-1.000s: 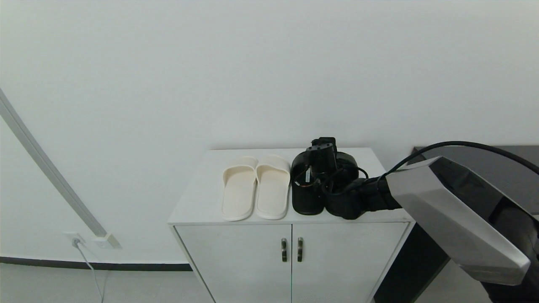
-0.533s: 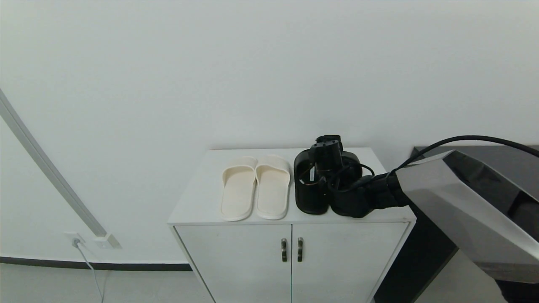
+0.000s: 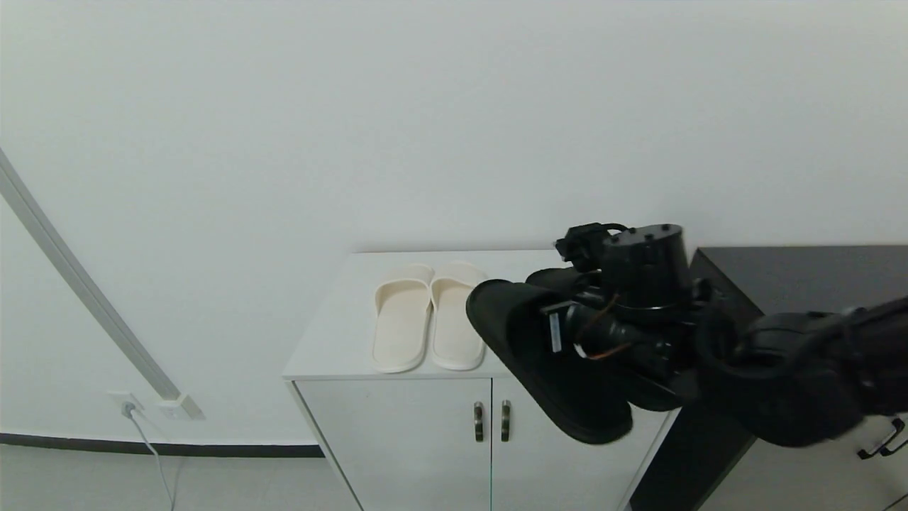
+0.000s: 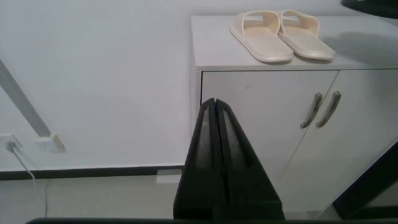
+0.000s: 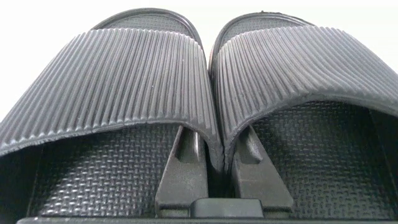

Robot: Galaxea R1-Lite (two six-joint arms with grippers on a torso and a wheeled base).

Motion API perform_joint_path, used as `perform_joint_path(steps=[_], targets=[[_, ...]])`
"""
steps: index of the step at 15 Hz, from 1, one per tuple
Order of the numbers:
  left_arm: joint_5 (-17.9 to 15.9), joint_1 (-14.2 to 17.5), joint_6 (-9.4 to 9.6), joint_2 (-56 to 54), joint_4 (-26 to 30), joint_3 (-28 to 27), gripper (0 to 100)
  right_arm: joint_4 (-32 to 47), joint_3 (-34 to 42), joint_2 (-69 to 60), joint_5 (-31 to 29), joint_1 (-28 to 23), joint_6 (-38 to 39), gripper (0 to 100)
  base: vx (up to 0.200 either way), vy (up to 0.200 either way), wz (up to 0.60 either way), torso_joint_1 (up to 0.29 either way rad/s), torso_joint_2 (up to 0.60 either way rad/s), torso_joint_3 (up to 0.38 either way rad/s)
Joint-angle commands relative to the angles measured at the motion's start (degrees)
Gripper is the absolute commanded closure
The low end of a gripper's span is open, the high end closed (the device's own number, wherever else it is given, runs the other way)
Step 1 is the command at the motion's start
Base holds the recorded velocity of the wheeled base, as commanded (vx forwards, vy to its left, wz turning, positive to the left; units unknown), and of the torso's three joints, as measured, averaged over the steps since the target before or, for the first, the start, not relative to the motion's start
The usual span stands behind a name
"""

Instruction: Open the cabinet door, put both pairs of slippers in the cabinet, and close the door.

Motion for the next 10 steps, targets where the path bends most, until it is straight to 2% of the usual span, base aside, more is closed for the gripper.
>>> perform_joint_path(steps=[1,3,7,10], targets=[[0.01,0.00,-0.04,0.07,-0.01,-0.04,100,-0.21,13.78,-17.52,11.24,2.36,-1.59,100,0.000,0.000,0.00,0.000,0.00,0.000],[0.01,0.00,-0.04,0.07,-0.01,-0.04,100,-0.03,18.26,-21.38,16.78,2.54,-1.68,100,0.000,0.000,0.00,0.000,0.00,0.000],[-0.17,0.00,-0.04,0.07,0.08,-0.04,100,-0.03,20.90,-22.17,18.88,4.21,-2.03,100,0.000,0.000,0.00,0.000,0.00,0.000],[-0.17,0.00,-0.04,0.07,0.08,-0.04,100,0.14,22.39,-22.96,18.80,4.03,-2.12,100,-0.200,0.000,0.00,0.004,0.01,0.004]])
